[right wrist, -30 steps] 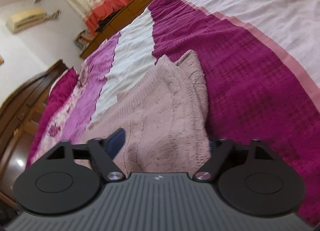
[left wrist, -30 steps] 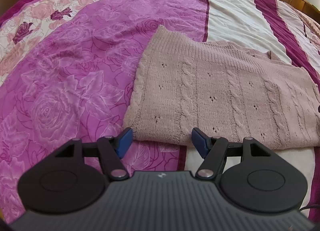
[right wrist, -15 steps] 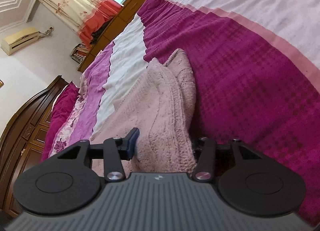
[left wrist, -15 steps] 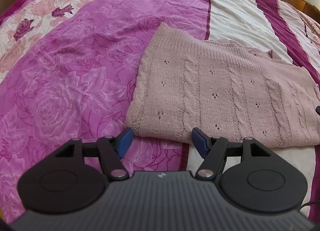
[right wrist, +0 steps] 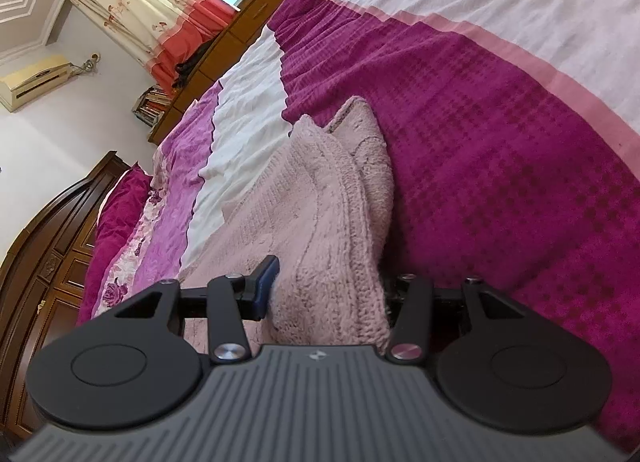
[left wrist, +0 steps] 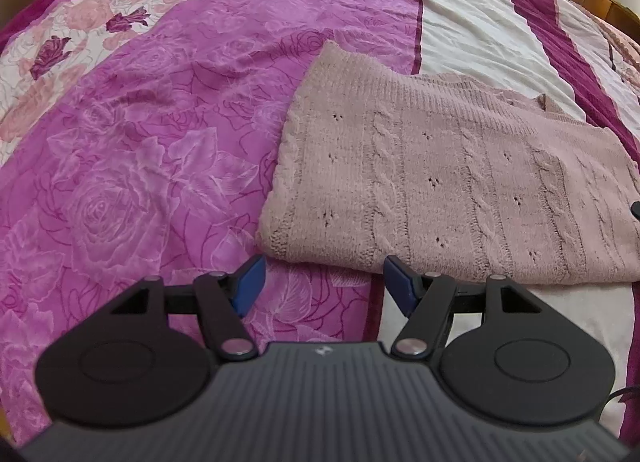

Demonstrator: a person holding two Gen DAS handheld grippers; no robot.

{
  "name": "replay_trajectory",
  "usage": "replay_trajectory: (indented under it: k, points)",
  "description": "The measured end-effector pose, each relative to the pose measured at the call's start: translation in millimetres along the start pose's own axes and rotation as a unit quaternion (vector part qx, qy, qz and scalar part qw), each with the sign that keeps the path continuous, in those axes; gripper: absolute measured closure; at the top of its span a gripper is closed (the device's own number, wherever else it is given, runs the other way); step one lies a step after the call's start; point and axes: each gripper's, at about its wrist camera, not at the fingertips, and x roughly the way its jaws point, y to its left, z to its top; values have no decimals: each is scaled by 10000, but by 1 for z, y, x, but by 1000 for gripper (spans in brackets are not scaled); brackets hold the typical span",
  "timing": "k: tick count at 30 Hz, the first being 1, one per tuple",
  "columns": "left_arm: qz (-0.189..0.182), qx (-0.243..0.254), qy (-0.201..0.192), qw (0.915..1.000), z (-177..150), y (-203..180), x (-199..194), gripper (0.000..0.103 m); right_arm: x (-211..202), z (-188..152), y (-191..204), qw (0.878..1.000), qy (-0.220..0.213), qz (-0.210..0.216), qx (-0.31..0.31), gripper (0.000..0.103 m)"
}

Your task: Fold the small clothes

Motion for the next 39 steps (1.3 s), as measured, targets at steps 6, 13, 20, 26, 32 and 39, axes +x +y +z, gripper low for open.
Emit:
replay_trajectory:
  k: [6,13,20,26,32,39]
  points:
    - [41,-17,-23,10000,1,4,-3,36,-9,3,8,9998,-118,133,-106,64]
    - [62,-53,-66,9999,3,12,-7,36,-16,9,29,9988,-270,415,-61,65]
    - [111,-40,-168,9998,12,23,-10,36,-24,8,75,9959,-389,620,-533,67]
    - [153,-64,-267,9995,22,34,-16,36,-30,2,120,9910,-480,919,-843,68]
    - [75,-116,-271,9995,26,42,-18,36,-32,-9,164,9858,-409,1233,-1064,69]
    - [4,-157,-378,9992,25,54,-24,36,-30,-36,215,9781,-350,1468,-1435,70]
